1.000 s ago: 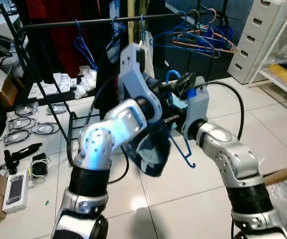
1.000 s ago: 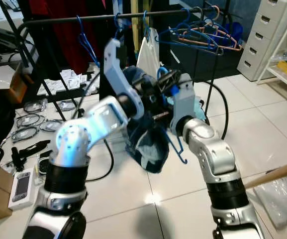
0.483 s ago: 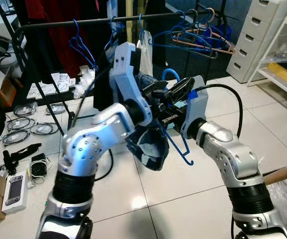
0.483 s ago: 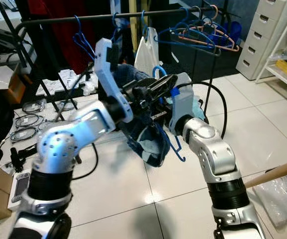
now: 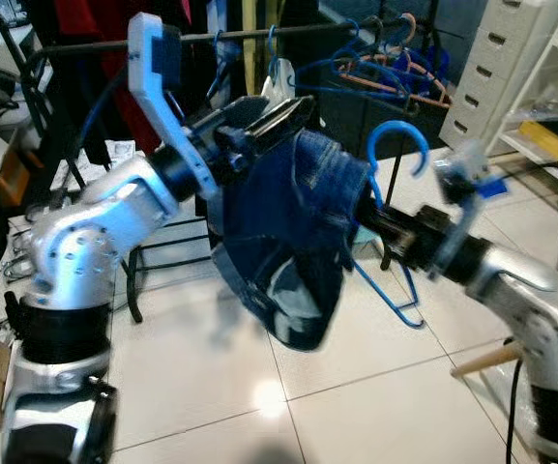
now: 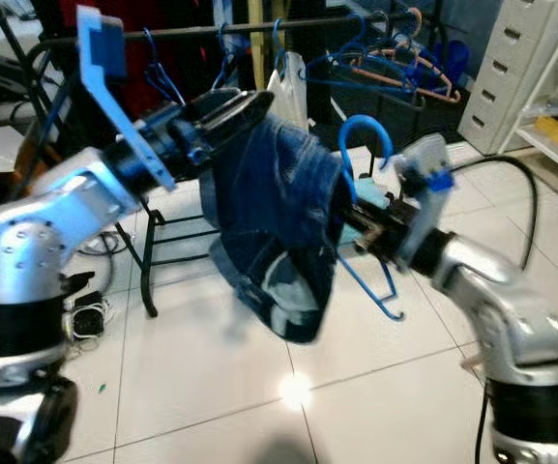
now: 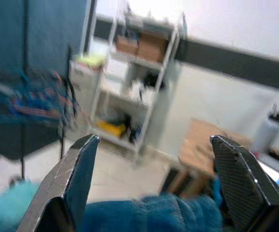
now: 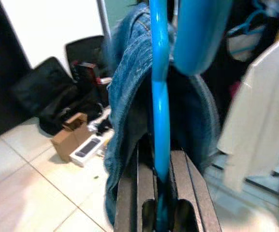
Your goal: Hang hanger
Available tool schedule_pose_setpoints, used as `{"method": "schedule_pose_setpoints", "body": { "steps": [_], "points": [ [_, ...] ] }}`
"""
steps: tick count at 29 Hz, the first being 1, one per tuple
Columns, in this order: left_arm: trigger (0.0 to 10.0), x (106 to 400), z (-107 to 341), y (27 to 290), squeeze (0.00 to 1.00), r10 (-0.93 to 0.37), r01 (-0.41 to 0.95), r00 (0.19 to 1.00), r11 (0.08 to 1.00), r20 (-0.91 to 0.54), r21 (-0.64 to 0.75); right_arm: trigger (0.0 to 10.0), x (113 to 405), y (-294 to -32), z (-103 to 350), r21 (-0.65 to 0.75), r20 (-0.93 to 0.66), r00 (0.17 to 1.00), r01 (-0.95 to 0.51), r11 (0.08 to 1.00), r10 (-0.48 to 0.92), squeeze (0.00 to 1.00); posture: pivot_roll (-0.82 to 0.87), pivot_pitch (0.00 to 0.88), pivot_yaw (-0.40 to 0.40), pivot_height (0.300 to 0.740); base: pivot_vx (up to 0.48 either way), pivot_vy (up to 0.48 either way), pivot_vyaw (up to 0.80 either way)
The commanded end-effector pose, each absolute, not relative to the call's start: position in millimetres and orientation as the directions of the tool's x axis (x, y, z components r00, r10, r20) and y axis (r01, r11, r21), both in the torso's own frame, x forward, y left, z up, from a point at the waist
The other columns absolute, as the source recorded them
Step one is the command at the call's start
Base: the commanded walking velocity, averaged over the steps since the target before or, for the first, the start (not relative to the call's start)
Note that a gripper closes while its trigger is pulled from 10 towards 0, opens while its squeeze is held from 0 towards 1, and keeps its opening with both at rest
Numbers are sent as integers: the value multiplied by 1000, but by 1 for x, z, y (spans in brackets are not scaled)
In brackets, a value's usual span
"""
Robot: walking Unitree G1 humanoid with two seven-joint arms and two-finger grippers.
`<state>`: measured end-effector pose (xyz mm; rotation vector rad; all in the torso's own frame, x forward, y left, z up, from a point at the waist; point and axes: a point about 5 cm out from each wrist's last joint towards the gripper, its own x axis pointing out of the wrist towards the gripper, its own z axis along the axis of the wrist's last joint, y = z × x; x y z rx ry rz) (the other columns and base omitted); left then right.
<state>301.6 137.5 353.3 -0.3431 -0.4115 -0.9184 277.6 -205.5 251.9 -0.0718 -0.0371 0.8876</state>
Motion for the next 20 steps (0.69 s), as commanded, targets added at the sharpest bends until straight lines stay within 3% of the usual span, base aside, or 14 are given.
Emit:
{"method": "schedule_pose_setpoints", "body": {
  "steps": [1, 2, 3, 5, 6, 9, 10, 11, 12, 14, 17, 19, 20],
  "points": [
    [10000, 298, 361, 142, 0, -722, 841, 484, 541, 495, -33, 10000, 267, -211, 266, -119, 45, 557, -821, 558, 829, 0, -85, 85, 23, 740, 0, 0, 0],
    [10000, 298, 361, 142, 0, -722, 841, 484, 541, 495, -33, 10000, 267, -211, 266, -119, 45, 557, -821, 558, 829, 0, -85, 85, 23, 740, 0, 0, 0],
    [10000, 290, 366, 144, 0, -769, 863, 418, 502, 484, 54, 10000, 262, -221, 269, -114, 17, 518, -849, 516, 855, 0, -85, 87, 22, 740, 0, 0, 0],
    [10000, 290, 366, 144, 0, -769, 863, 418, 502, 484, 54, 10000, 262, -221, 269, -114, 17, 518, -849, 516, 855, 0, -85, 87, 22, 740, 0, 0, 0],
    [10000, 281, 369, 144, 0, -831, 883, 338, 443, 442, 158, 10000, 258, -224, 270, -99, -10, 458, -885, 455, 889, 0, -85, 90, 21, 740, 0, 0, 0],
    [10000, 274, 368, 142, 0, -886, 893, 273, 378, 376, 242, 10000, 254, -221, 269, -80, -39, 391, -919, 387, 920, 0, -84, 91, 20, 740, 0, 0, 0],
    [10000, 268, 365, 138, 0, -937, 906, 206, 292, 282, 307, 10000, 253, -216, 266, -59, -72, 321, -946, 317, 944, 0, -83, 90, 20, 740, 0, 0, 0],
    [10000, 268, 365, 138, 0, -937, 906, 206, 292, 282, 307, 10000, 253, -216, 266, -59, -72, 321, -946, 317, 944, 0, -83, 90, 20, 740, 0, 0, 0],
    [10000, 264, 361, 134, 0, -970, 915, 153, 212, 191, 342, 10000, 252, -209, 263, -44, -97, 260, -965, 257, 961, 0, -81, 88, 19, 740, 0, 0, 0],
    [10000, 264, 361, 134, 0, -970, 915, 153, 212, 191, 342, 10000, 252, -209, 263, -44, -97, 260, -965, 257, 961, 0, -81, 88, 19, 740, 0, 0, 0],
    [10000, 259, 349, 126, 0, -997, 930, 64, 72, 33, 360, 10000, 251, -196, 260, -32, -133, 163, -987, 160, 978, 0, -75, 81, 18, 740, 0, 0, 0],
    [10000, 259, 349, 126, 0, -997, 930, 64, 72, 33, 360, 10000, 251, -196, 260, -32, -133, 163, -987, 160, 978, 0, -75, 81, 18, 740, 0, 0, 0],
    [10000, 257, 341, 121, 0, -999, 936, 26, 15, -26, 351, 10000, 252, -191, 260, -37, -142, 136, -991, 132, 981, 0, -75, 81, 19, 740, 0, 0, 0]
  ]
}}
